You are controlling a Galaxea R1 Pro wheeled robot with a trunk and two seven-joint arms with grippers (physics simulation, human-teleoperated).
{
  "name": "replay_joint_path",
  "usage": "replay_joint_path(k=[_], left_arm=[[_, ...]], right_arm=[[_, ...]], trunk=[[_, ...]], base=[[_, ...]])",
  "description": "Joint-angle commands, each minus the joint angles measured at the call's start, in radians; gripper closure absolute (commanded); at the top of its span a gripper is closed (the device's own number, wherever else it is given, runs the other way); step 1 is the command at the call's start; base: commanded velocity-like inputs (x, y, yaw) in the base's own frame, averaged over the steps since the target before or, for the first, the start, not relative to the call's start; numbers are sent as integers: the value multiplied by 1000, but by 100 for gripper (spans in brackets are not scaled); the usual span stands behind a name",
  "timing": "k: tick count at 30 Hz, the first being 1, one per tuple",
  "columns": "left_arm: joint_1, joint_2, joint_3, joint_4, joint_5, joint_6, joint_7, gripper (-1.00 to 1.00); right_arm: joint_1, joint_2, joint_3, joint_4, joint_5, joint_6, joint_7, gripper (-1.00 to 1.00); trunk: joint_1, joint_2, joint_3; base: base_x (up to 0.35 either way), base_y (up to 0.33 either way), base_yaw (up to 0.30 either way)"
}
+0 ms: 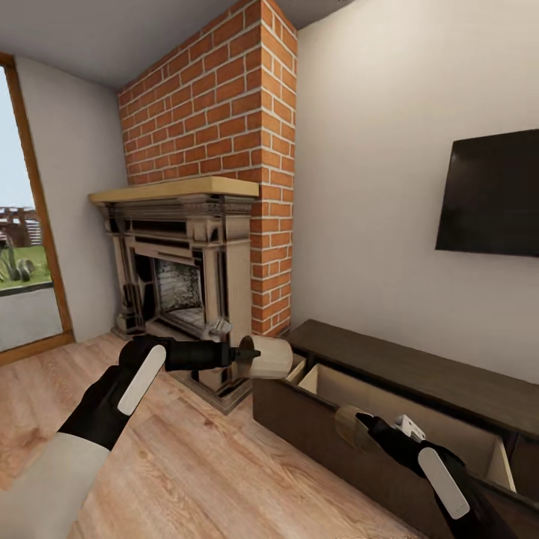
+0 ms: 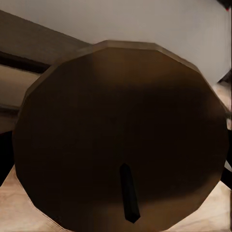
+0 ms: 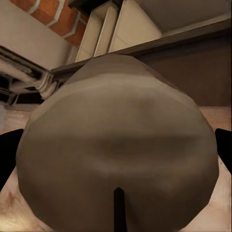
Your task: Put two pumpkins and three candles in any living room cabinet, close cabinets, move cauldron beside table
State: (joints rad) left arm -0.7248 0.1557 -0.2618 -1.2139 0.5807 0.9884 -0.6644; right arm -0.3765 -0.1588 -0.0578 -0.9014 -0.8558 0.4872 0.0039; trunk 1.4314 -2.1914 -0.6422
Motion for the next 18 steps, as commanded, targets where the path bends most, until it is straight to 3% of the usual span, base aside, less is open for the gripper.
replay_joint_path(k=[1, 18], left_arm=[[-1, 1, -1, -1, 4, 3, -3, 100], [-1, 1, -1, -1, 4, 4, -4, 100]], right_arm=[[-1, 0, -2, -1, -5, 5, 1, 100], [-1, -1, -4, 7, -5, 5, 1, 100]], trunk=[[0, -1, -1], [0, -1, -1]], base=[[30, 1, -290], [4, 0, -290]])
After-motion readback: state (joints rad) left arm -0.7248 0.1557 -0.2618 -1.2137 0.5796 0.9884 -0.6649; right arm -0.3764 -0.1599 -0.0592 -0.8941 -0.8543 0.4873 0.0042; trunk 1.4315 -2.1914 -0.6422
